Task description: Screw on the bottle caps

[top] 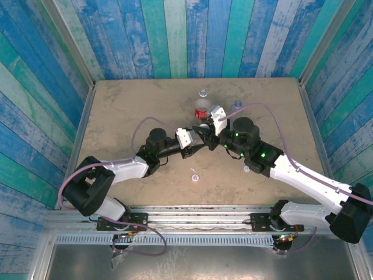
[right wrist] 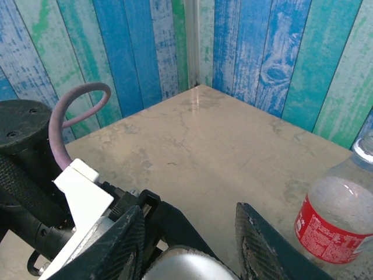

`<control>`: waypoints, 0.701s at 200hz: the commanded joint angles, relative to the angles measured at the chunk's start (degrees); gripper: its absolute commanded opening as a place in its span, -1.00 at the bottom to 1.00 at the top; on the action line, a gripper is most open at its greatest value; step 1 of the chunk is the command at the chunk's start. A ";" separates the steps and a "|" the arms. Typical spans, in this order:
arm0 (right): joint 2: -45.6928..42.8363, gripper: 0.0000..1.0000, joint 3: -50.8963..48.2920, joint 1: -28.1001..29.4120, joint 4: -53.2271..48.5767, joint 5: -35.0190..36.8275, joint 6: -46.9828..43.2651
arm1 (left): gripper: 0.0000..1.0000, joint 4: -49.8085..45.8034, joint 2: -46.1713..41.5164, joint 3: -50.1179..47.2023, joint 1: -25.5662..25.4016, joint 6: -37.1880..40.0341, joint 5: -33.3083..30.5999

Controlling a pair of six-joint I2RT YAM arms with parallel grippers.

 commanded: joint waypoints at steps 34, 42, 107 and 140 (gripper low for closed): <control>-4.55 0.51 1.67 0.00 -5.60 3.79 -0.30 | -0.04 5.99 0.67 -1.40 1.68 -3.48 3.87; -4.89 0.51 1.88 -0.19 -6.68 4.03 0.14 | -0.03 6.27 0.72 -1.45 1.66 -3.68 4.21; -1.32 0.29 5.41 -0.22 -10.67 -1.93 2.05 | -0.04 4.91 0.98 -0.75 1.64 -2.76 4.40; 0.24 0.03 6.32 -0.18 -11.33 -3.57 2.04 | -0.03 3.78 0.72 -0.83 1.64 -2.30 4.01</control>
